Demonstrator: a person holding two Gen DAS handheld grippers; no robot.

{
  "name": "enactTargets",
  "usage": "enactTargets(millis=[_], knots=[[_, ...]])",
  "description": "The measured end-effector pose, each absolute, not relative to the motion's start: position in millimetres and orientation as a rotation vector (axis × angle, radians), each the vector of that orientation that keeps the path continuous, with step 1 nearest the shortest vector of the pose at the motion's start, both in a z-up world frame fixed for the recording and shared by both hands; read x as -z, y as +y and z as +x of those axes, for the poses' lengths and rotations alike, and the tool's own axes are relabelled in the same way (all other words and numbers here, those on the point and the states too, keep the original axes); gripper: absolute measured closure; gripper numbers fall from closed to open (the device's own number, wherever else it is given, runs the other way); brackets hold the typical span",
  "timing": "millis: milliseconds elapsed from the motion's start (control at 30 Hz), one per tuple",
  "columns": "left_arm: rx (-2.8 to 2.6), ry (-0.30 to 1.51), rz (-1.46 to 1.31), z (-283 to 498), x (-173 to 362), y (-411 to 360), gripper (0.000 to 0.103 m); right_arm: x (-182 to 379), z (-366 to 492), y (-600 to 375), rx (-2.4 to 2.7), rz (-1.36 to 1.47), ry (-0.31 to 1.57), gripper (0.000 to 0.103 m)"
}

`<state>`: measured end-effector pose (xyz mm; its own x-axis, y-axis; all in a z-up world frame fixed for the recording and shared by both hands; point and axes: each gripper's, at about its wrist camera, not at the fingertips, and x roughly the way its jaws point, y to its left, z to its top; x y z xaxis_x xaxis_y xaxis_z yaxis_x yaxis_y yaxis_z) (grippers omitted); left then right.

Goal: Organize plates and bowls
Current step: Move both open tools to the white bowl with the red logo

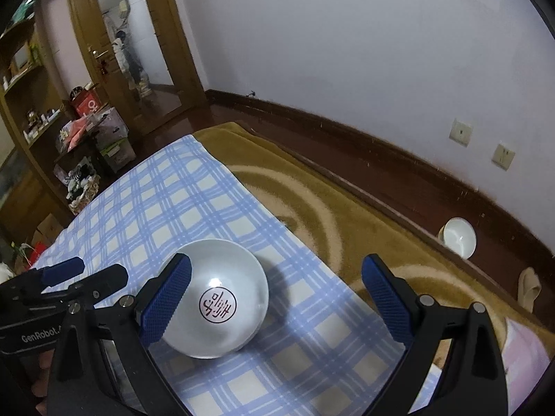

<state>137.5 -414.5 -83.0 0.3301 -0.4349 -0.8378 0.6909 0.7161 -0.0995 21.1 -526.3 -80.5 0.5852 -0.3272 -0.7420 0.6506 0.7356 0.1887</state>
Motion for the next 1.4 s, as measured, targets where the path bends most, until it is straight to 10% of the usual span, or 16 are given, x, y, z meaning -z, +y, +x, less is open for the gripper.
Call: enactTargets(millis=[767,1000,1133,1400], knots=[[0.746,1.044,0.399,137.1,109.3,-441.1,0.015,126.5,26.8,-548.3,0.563,0.618,0.858,0.008],[0.721,1.076,0.428,136.7,117.9,-447.2,0.015,136.0,28.0,-550.9,0.533,0.664,0.875,0.025],[0.720,1.129,0.433,137.4,127.4,-451.1,0.060,142.4,30.7,-550.3,0.506,0.688,0.890,0.041],[0.728,1.150,0.443,129.8,140.3,-458.7,0.078,155.0,34.4,-551.9,0.414,0.764,0.900,0.072]])
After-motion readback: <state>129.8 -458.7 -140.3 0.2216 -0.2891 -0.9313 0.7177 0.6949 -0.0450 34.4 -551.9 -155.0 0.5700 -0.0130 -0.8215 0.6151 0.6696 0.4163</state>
